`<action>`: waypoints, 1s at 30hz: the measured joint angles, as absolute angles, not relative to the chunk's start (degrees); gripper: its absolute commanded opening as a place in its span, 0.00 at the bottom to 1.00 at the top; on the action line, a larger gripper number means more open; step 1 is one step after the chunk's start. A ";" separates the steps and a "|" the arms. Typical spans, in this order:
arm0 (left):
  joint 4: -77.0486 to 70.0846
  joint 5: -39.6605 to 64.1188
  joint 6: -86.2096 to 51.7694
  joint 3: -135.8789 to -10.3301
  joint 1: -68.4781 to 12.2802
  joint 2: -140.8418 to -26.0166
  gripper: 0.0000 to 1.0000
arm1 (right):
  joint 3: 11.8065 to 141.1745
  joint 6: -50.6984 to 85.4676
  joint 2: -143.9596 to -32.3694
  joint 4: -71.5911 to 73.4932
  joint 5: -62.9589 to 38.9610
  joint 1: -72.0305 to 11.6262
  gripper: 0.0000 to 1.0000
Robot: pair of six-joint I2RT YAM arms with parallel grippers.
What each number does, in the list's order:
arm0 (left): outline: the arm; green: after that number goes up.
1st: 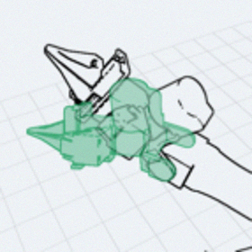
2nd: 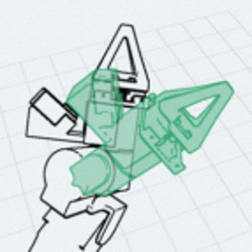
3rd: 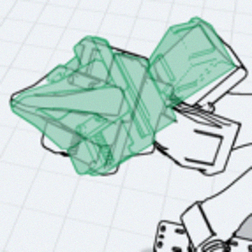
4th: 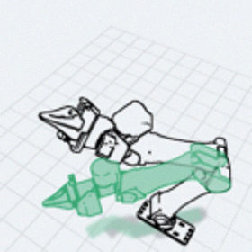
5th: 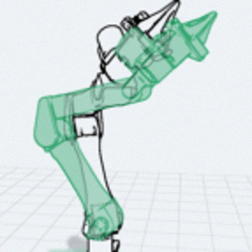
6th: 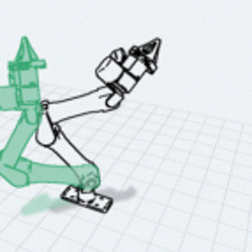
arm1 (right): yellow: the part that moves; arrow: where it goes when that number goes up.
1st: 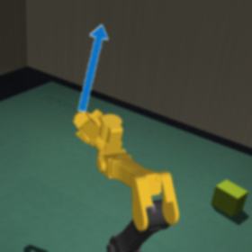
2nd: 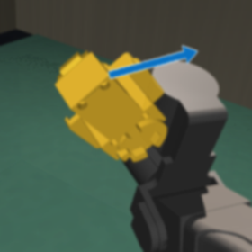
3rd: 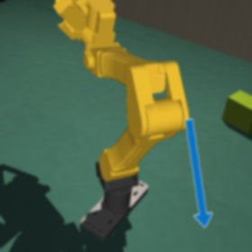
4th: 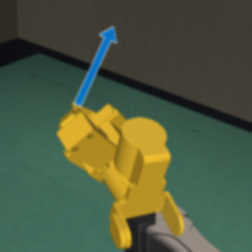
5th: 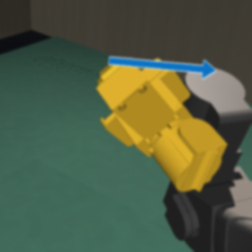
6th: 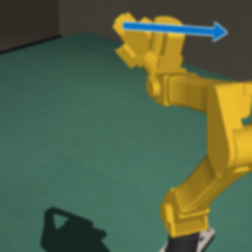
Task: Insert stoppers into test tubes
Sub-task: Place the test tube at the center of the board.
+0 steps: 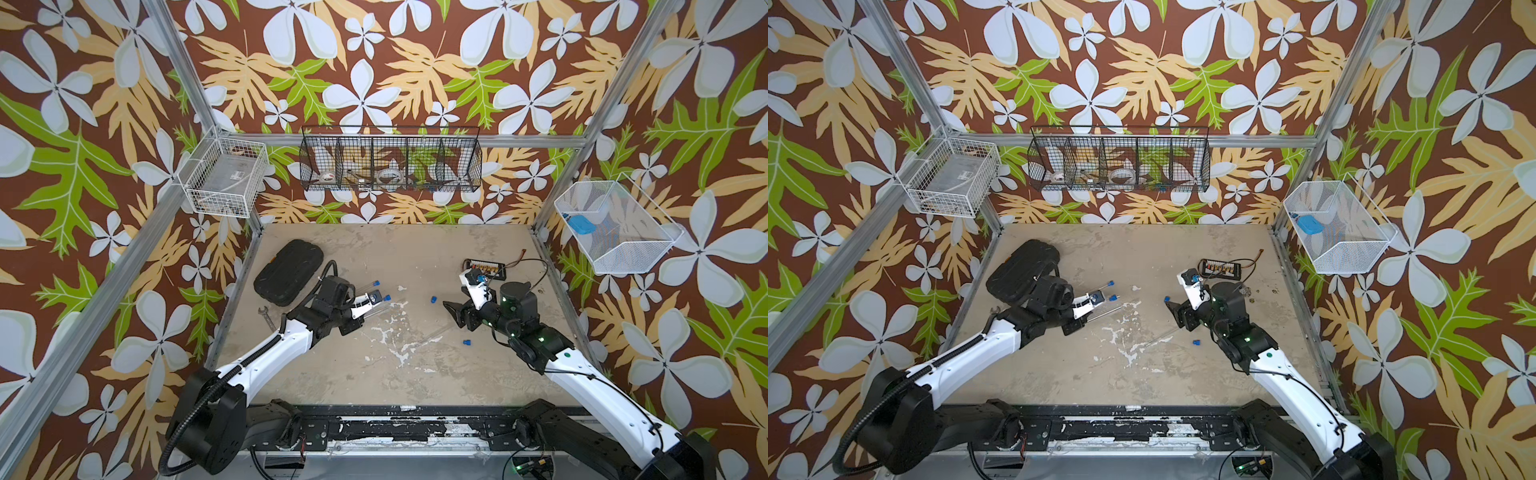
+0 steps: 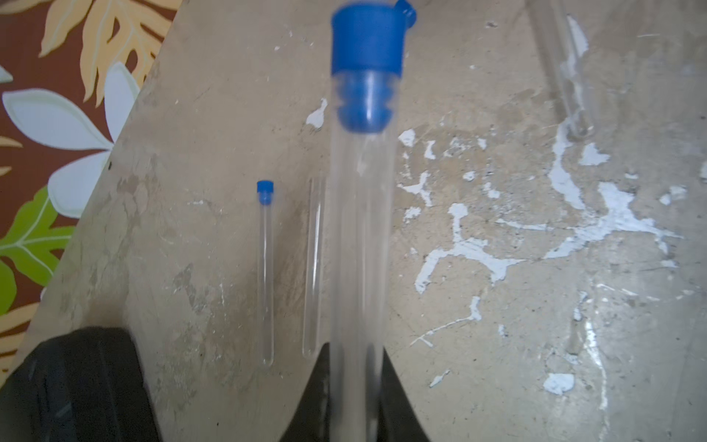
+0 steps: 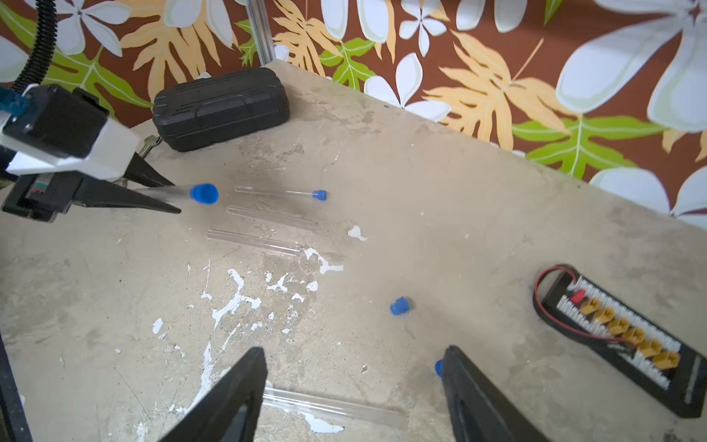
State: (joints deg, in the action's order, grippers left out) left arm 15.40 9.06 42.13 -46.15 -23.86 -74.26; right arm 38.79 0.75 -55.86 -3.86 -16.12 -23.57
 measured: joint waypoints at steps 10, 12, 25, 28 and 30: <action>20.51 9.72 40.36 -56.77 -17.32 -87.24 0.00 | 39.09 7.53 -57.60 -3.64 -16.78 -23.35 0.72; 21.28 10.17 40.16 -59.53 -14.70 -89.91 0.00 | 38.96 8.43 -57.14 -3.44 -16.95 -23.38 0.71; 26.26 11.38 39.55 -71.18 -6.52 -104.03 0.00 | 38.35 9.30 -58.72 -1.78 -20.58 -23.42 0.69; 26.74 12.19 39.20 -74.08 -6.33 -107.94 0.00 | 38.35 9.91 -58.96 -1.72 -21.04 -23.42 0.68; 27.24 12.60 38.96 -75.77 -6.20 -110.34 0.01 | 38.35 10.07 -59.07 -1.72 -21.15 -23.42 0.68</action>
State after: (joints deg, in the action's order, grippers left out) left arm 27.24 12.60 38.96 -75.77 -6.20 -110.34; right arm 38.35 10.07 -59.07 -1.72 -21.15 -23.42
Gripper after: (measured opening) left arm 0.174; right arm 0.682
